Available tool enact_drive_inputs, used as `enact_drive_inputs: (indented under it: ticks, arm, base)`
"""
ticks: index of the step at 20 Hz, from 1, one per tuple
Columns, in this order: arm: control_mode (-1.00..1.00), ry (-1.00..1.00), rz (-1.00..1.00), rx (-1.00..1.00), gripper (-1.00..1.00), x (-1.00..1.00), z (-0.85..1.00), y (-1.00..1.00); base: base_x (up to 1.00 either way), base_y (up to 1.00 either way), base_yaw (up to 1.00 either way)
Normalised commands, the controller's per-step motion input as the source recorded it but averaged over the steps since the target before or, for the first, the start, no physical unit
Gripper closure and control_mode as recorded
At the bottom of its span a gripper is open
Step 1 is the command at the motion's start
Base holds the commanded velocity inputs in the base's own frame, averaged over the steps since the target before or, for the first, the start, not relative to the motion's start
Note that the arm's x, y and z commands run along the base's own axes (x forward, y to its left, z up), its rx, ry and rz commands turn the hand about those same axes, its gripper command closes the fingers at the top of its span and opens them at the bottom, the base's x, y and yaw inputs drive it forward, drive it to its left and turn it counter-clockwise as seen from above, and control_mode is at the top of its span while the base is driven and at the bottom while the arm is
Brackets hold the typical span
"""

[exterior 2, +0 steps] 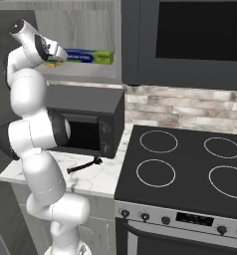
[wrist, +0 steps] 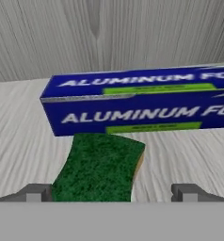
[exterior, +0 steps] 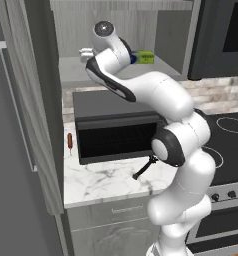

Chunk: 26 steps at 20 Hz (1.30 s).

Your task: Pick the dish brush and sponge from the cabinet and place them on the counter.

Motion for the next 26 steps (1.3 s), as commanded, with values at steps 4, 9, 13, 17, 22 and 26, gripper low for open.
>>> enact_drive_inputs:
  ticks: [4,9,13,17,22,26]
  arm:
    - [-1.00,0.00,-0.06,0.04,-1.00,0.26,0.04,0.00]
    - [-1.00,0.00,-0.07,0.11,-1.00,0.08,0.01,0.01]
    - [-1.00,0.00,-0.14,0.12,-1.00,0.00,0.00,0.12]
    - [-1.00,0.00,-0.11,0.08,-1.00,-0.01,0.00,0.13]
    - [-1.00,0.01,-0.06,0.05,-1.00,-0.10,-0.04,0.01]
    - [-1.00,0.06,-0.04,0.02,-1.00,-0.12,-0.21,0.00]
  base:
    - [0.00,0.00,0.00]
    - [0.00,0.00,0.00]
    - [0.00,0.00,0.00]
    - [0.00,0.00,0.00]
    - [0.00,0.00,0.00]
    - [0.00,0.00,0.00]
